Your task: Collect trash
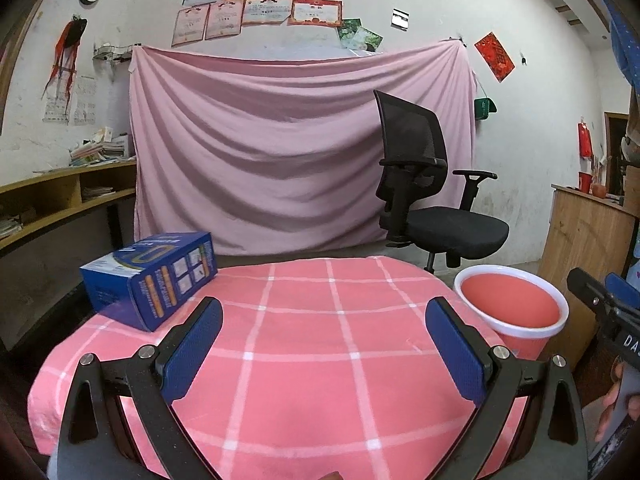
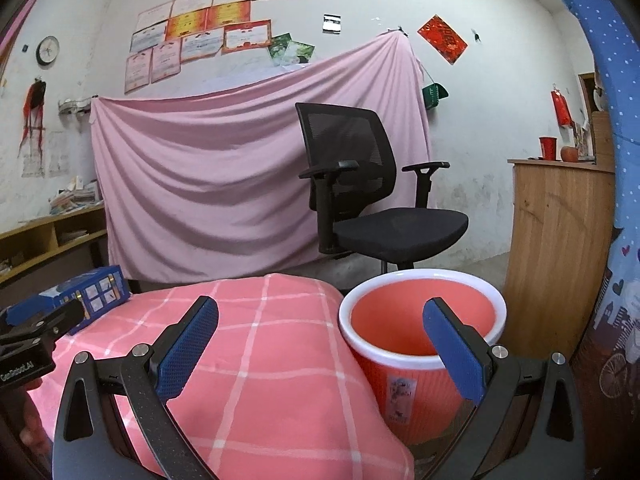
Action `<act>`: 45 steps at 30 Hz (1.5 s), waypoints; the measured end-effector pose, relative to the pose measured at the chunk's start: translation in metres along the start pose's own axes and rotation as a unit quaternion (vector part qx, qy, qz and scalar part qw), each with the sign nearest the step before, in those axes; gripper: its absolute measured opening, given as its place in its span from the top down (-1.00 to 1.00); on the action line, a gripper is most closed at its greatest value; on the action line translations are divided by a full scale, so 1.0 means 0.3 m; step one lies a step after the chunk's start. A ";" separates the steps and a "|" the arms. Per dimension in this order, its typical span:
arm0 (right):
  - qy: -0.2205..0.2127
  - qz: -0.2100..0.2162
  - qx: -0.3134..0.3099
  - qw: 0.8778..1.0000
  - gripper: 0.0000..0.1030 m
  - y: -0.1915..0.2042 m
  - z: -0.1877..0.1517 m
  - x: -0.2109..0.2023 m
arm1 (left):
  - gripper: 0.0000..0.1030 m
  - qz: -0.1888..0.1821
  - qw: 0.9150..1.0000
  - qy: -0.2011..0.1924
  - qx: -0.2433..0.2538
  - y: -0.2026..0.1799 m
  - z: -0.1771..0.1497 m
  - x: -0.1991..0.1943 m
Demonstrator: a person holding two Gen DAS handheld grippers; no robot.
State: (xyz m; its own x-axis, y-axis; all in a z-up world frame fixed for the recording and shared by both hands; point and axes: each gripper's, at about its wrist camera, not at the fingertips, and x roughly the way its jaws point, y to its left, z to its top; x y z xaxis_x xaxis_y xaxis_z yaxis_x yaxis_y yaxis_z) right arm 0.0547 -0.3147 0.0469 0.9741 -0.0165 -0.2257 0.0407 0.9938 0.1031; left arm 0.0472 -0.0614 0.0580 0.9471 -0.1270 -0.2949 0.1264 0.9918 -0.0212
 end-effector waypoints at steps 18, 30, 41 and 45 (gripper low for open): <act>-0.004 -0.005 -0.008 1.000 -1.00 0.104 -0.070 -0.134 | -0.93 0.021 1.000 -0.006 -0.015 0.093 -0.089 -0.149; -0.006 -0.010 -0.034 0.999 -1.00 0.127 -0.108 -0.133 | -0.93 0.025 1.000 0.000 -0.010 0.091 -0.128 -0.139; -0.007 -0.009 -0.035 0.999 -1.00 0.133 -0.110 -0.137 | -0.93 0.025 1.000 -0.002 -0.009 0.097 -0.131 -0.137; -0.007 -0.009 -0.035 0.999 -1.00 0.134 -0.110 -0.138 | -0.93 0.025 1.000 -0.002 -0.009 0.097 -0.132 -0.137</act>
State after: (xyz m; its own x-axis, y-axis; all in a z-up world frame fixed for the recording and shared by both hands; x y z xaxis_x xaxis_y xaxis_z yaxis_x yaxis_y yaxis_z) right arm 0.0086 -0.2705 0.0285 0.9762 -0.0345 -0.2139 0.0420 0.9987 0.0303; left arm 0.0004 -0.0267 0.0317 0.9531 -0.0771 -0.2927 0.0733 0.9970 -0.0240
